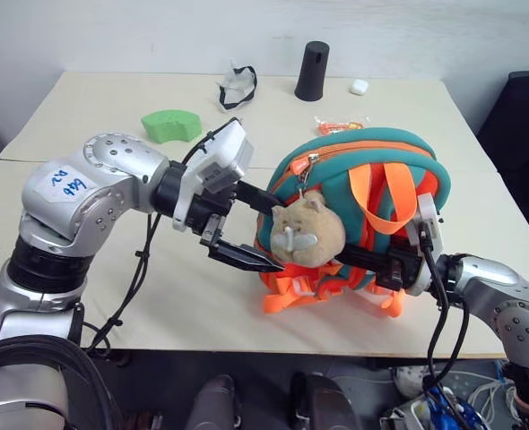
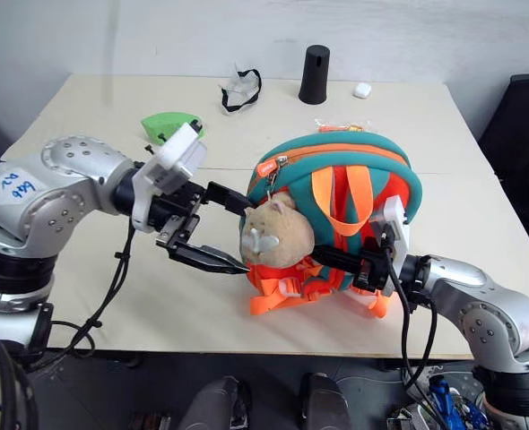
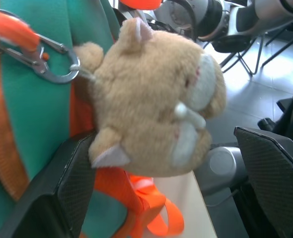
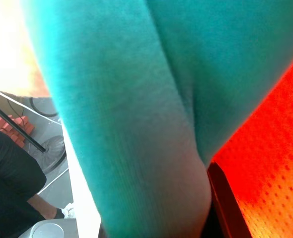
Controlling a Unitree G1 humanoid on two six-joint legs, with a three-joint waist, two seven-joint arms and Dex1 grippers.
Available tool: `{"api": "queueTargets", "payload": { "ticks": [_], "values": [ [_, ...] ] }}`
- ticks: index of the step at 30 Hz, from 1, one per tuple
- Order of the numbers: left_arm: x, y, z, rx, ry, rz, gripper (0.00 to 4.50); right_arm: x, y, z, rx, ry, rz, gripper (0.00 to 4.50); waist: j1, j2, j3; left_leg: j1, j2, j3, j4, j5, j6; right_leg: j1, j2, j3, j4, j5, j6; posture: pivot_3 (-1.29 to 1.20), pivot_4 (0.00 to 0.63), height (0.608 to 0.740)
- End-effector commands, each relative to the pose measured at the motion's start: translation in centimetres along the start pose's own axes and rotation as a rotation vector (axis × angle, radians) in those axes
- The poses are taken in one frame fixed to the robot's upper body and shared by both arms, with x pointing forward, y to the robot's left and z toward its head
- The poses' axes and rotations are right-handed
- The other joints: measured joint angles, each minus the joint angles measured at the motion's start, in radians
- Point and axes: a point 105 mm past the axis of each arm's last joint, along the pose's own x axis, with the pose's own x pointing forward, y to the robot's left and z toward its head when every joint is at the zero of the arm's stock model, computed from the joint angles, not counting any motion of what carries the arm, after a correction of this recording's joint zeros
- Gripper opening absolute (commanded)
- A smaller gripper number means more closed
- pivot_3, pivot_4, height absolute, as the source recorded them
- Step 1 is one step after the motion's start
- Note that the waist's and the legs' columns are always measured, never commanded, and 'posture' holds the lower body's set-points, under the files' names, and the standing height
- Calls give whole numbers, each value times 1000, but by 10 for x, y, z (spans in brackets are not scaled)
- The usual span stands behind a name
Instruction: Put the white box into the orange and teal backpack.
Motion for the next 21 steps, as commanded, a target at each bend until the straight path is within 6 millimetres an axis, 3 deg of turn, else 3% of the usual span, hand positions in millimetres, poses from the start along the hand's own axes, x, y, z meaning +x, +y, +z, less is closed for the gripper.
{"api": "queueTargets", "payload": {
  "ticks": [1,3,7,14,17,21],
  "values": [
    [1,4,5,-13,-56,35,4182,2,9,6,-57,-1,36,0,0,0,0,0,0,0,0,0,0,0,0,0,0,0,0,0,150,740],
    [1,4,5,-29,-74,33,3908,1,9,6,-58,-1,33,0,0,0,0,0,0,0,0,0,0,0,0,0,0,0,0,0,150,740],
    [2,2,3,-40,-78,26,2626,1,8,6,-57,-1,33,0,-1,0,0,0,0,0,0,0,0,0,0,0,0,0,0,0,150,740],
    [-7,-1,4,-35,-76,19,848,0,4,6,-59,-6,9,0,-1,0,0,0,0,0,0,0,0,0,0,0,0,0,0,0,150,740],
    [-23,-4,3,-50,-47,6,591,-1,-1,8,-60,-23,-21,0,-5,0,0,0,1,0,0,0,0,0,0,0,0,0,0,0,150,740],
    [-50,-11,12,-37,-64,-9,570,-2,-8,10,-59,-48,-60,0,-12,0,0,0,1,0,0,0,-1,-1,0,-1,0,0,-1,0,150,740]
  ]
}}
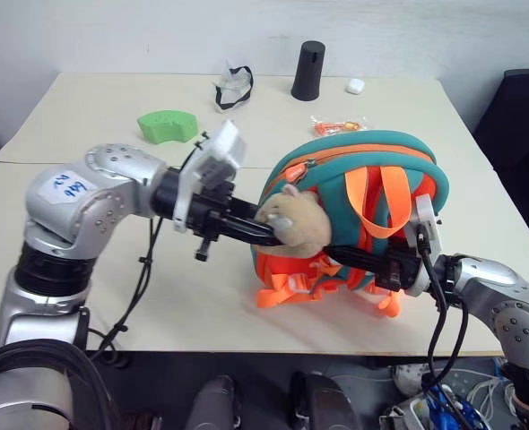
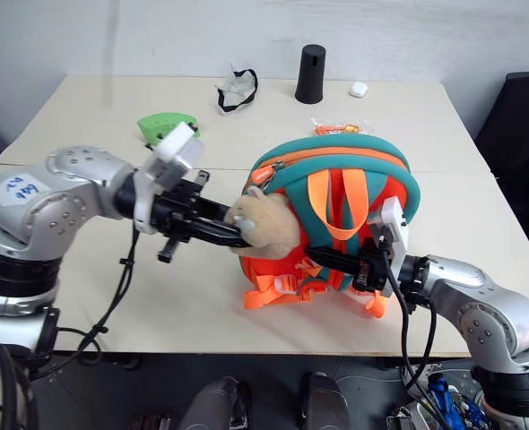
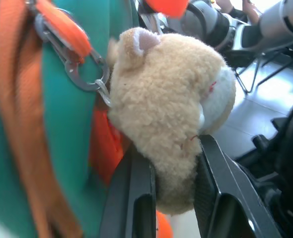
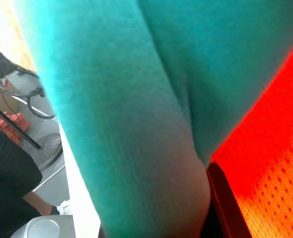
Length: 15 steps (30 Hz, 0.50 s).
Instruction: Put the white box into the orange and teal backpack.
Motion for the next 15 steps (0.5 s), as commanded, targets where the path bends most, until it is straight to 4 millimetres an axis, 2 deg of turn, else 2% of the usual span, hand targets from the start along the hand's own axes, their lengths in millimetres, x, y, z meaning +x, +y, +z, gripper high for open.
{"api": "queueTargets", "payload": {
  "ticks": [1,5,8,13,15],
  "values": [
    [-23,-8,19,63,-55,-4,570,-3,-7,12,-44,-53,-49,0,-1,0,0,0,0,0,0,0,0,0,0,0,0,0,0,0,150,740],
    [-40,-7,28,54,-93,36,570,-4,-16,16,-35,-92,-105,0,-6,0,0,0,0,0,0,0,0,0,0,0,0,0,0,0,150,740],
    [-51,2,22,34,-85,107,570,-6,-21,19,-22,-121,-136,0,-12,0,0,0,0,0,0,0,0,0,0,0,0,0,0,0,150,740],
    [-64,8,-11,-38,11,178,570,-8,-22,27,-5,-177,-139,0,-19,0,0,0,0,1,-1,0,0,-1,0,1,1,0,0,0,150,740],
    [-66,6,-35,-58,101,190,570,-9,-19,30,-9,-191,-120,0,-18,0,0,0,0,1,-2,0,0,-1,0,1,1,0,-1,0,150,740]
  ]
}}
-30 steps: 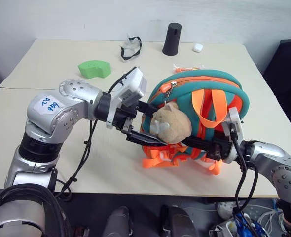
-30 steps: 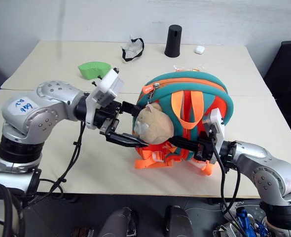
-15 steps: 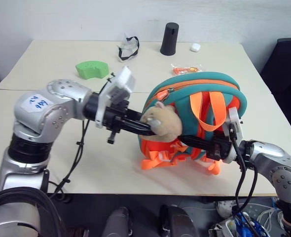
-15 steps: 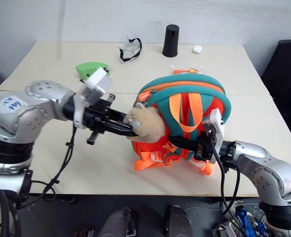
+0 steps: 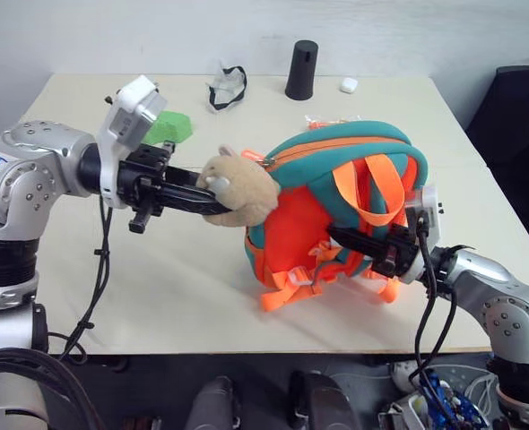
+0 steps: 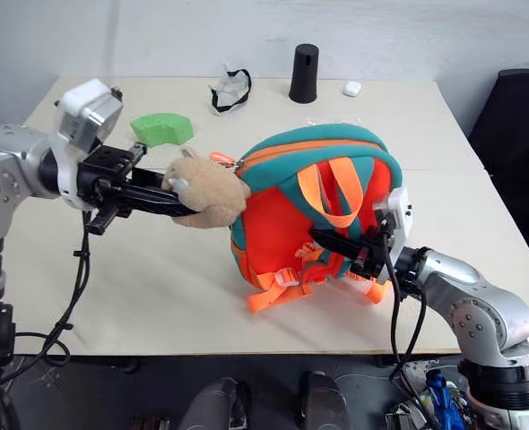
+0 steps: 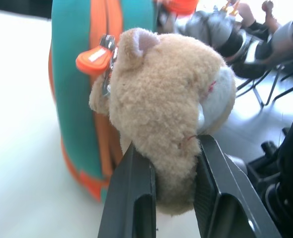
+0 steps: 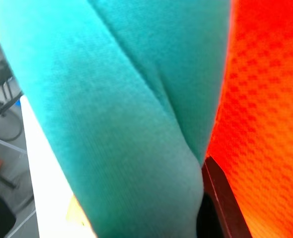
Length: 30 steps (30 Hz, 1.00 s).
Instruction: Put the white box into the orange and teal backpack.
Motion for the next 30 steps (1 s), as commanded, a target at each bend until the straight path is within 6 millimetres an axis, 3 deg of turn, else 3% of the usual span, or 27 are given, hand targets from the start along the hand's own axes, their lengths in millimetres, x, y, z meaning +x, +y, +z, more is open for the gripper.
{"api": "queueTargets", "payload": {
  "ticks": [1,3,5,8,16,21,24,29,30],
  "values": [
    [-10,1,-34,16,153,52,570,-6,3,19,-38,-75,15,0,0,0,0,0,0,0,0,0,0,0,0,0,0,0,0,0,150,740],
    [-11,3,-50,21,207,65,570,-8,12,22,-39,-75,70,0,2,0,0,0,0,1,0,0,0,-1,0,0,-1,0,-1,0,150,740],
    [-11,3,-52,14,205,64,570,-10,18,23,-39,-68,116,0,5,0,0,0,0,0,0,0,0,-1,-1,0,-1,-1,-1,0,150,740],
    [-8,0,-69,32,277,52,570,-12,17,29,-32,-82,126,0,6,0,0,-1,0,-1,0,-1,0,-1,-2,-1,-1,-1,-1,0,150,740],
    [27,-14,-110,55,383,-33,570,-15,30,45,7,-144,220,0,4,0,0,-1,2,0,0,-1,0,-1,-3,0,-1,-1,-1,0,150,740],
    [32,6,-148,153,574,29,570,-17,35,50,26,-161,261,0,6,0,0,0,1,0,0,-1,0,0,-3,0,-1,-1,-1,0,150,740],
    [43,24,-140,178,514,83,570,-17,32,54,29,-179,244,0,13,1,0,0,1,0,0,-2,1,0,-3,0,-1,-1,-1,0,150,740],
    [55,28,-101,103,265,92,570,-16,24,52,7,-181,181,0,21,1,0,-1,0,0,1,-2,3,0,-4,0,-1,0,0,0,150,740],
    [54,27,-92,86,216,88,1284,-16,21,51,-6,-182,157,0,21,1,0,-1,0,0,1,-2,3,0,-4,-1,0,0,0,0,150,740]
  ]
}}
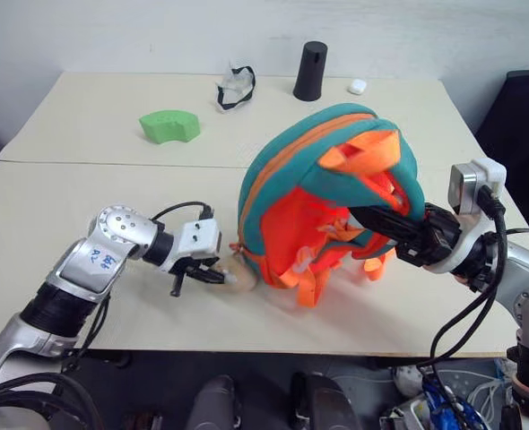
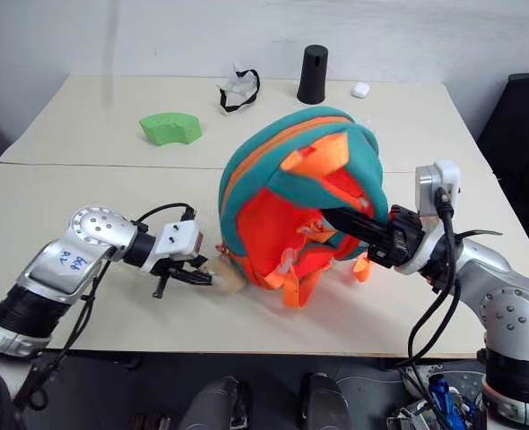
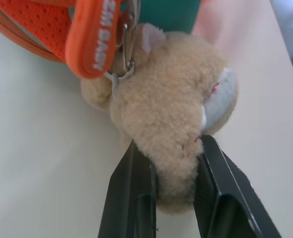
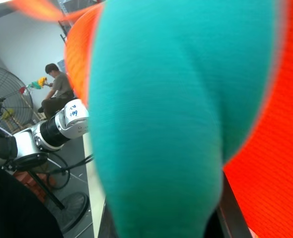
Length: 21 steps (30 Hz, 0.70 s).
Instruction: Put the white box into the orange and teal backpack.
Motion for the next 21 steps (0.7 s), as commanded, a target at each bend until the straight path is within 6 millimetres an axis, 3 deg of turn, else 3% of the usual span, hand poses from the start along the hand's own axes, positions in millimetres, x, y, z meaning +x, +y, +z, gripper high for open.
{"api": "queueTargets", "payload": {
  "ticks": [1,3,10,15,16,21],
  "values": [
    [-16,6,29,-58,-156,15,1567,-2,-3,10,-84,-32,-48,0,0,0,0,0,0,0,0,0,0,0,0,0,1,0,0,0,150,740],
    [-27,3,41,-103,-233,-19,2221,-2,-7,6,-93,-8,-71,0,2,0,0,-1,0,0,0,0,0,0,1,-1,1,0,1,0,150,740],
    [-55,-12,47,-149,-282,-75,4488,-17,0,-9,-121,156,-56,2471,0,0,0,-2,0,0,0,0,0,0,3,-1,0,1,1,0,150,740],
    [-76,-23,42,-202,-292,-60,4500,-45,-8,-5,-205,254,-152,4266,0,0,0,-1,0,0,0,0,0,0,2,-1,-1,1,1,0,150,740],
    [-79,-23,41,-215,-292,-46,4500,-50,-12,-3,-215,264,-182,4458,0,0,0,-1,0,0,0,0,0,0,2,-1,-2,1,1,0,150,740],
    [-100,-22,37,-245,-296,29,4500,-89,-15,13,-256,345,-250,4458,2,0,0,0,0,0,0,0,0,0,1,0,-2,0,1,0,150,740]
  ]
}}
